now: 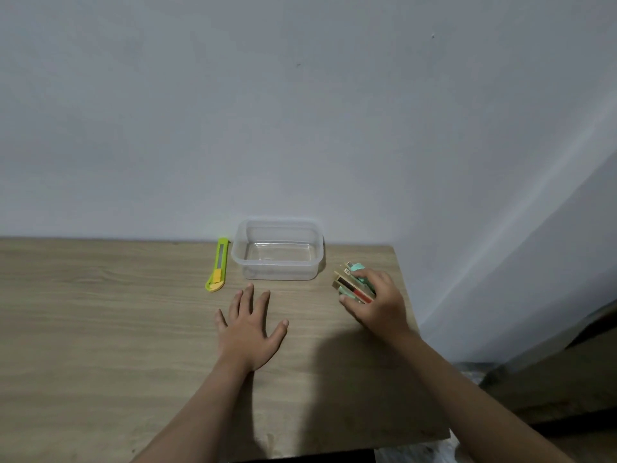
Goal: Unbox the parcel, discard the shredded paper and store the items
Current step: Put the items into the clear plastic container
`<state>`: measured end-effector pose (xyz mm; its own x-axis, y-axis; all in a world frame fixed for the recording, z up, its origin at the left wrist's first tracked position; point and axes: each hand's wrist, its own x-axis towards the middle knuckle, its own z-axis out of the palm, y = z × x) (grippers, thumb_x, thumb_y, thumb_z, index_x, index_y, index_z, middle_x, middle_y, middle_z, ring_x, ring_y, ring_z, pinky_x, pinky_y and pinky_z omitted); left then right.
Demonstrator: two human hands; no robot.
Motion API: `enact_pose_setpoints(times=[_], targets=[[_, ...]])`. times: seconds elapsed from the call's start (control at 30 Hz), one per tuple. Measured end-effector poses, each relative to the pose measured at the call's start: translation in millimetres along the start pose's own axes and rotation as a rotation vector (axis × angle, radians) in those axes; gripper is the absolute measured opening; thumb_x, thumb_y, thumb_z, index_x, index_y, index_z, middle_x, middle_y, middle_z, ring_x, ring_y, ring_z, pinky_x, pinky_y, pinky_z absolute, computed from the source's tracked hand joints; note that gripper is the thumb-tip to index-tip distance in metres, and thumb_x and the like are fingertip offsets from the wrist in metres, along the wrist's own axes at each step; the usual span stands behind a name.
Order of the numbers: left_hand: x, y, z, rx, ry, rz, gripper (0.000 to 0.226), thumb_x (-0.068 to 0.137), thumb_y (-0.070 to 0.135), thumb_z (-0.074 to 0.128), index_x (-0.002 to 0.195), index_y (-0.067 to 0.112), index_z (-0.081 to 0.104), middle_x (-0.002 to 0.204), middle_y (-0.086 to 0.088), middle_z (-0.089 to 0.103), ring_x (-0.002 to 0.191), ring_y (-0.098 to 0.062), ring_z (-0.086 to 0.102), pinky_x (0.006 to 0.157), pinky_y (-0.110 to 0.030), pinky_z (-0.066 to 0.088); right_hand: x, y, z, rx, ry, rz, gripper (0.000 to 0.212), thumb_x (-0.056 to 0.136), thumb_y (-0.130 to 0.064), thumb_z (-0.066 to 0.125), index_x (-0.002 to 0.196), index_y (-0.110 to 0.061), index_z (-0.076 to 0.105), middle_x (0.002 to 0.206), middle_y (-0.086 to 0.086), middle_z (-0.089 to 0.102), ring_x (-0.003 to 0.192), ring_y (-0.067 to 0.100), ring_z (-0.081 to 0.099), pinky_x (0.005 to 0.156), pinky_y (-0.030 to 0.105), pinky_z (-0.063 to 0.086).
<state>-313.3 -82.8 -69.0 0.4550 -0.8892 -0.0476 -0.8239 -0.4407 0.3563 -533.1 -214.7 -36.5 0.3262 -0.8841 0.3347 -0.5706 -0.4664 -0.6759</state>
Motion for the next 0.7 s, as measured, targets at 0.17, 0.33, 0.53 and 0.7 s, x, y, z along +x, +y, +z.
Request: enact_pose_setpoints(times=[0.17,0.33,0.53,0.7], targets=[[-0.3,1.3,-0.7,0.015,0.0,-0.006,0.074,0.077,0.072,0.029,0.143,0.039,0.02,0.159,0.004,0.007,0.146,-0.02,0.002,0.113,-0.059,0.006,29.1,-41.0,-19.2,0.065,-0.175,-0.068,0.044,0.069,-0.037,0.076,0.107,-0.034,0.053,0.104,-0.005,0.055,0.088,0.01,0.058,0.077,0.03,0.051],[-0.4,2.0,-1.3,0.009,0.01,-0.006,0.073,0.079,0.071,0.033,0.144,0.039,0.019,0.159,0.006,0.005,0.146,-0.02,0.002,0.113,-0.059,0.006,74.8,-89.8,-19.0,0.113,-0.362,-0.144,0.04,0.072,-0.044,0.072,0.104,-0.041,0.047,0.105,-0.005,0.053,0.088,0.005,0.056,0.073,0.024,0.047],[0.4,1.7,-2.1,0.009,-0.005,-0.009,0.075,0.078,0.072,0.03,0.145,0.041,0.015,0.159,0.007,-0.001,0.146,-0.018,-0.002,0.113,-0.058,0.003,137.4,-108.5,26.0,0.191,-0.542,-0.147,0.041,0.069,-0.042,0.077,0.1,-0.036,0.051,0.106,-0.001,0.061,0.091,0.017,0.061,0.08,0.035,0.054],[0.9,1.7,-3.6,0.021,-0.017,-0.013,0.076,0.078,0.073,0.029,0.145,0.042,0.01,0.159,0.009,-0.006,0.146,-0.016,-0.006,0.114,-0.057,0.001,155.8,-104.0,68.6,0.092,-0.719,-0.158,0.045,0.066,-0.042,0.079,0.103,-0.036,0.054,0.109,0.0,0.06,0.096,0.019,0.059,0.084,0.037,0.053]])
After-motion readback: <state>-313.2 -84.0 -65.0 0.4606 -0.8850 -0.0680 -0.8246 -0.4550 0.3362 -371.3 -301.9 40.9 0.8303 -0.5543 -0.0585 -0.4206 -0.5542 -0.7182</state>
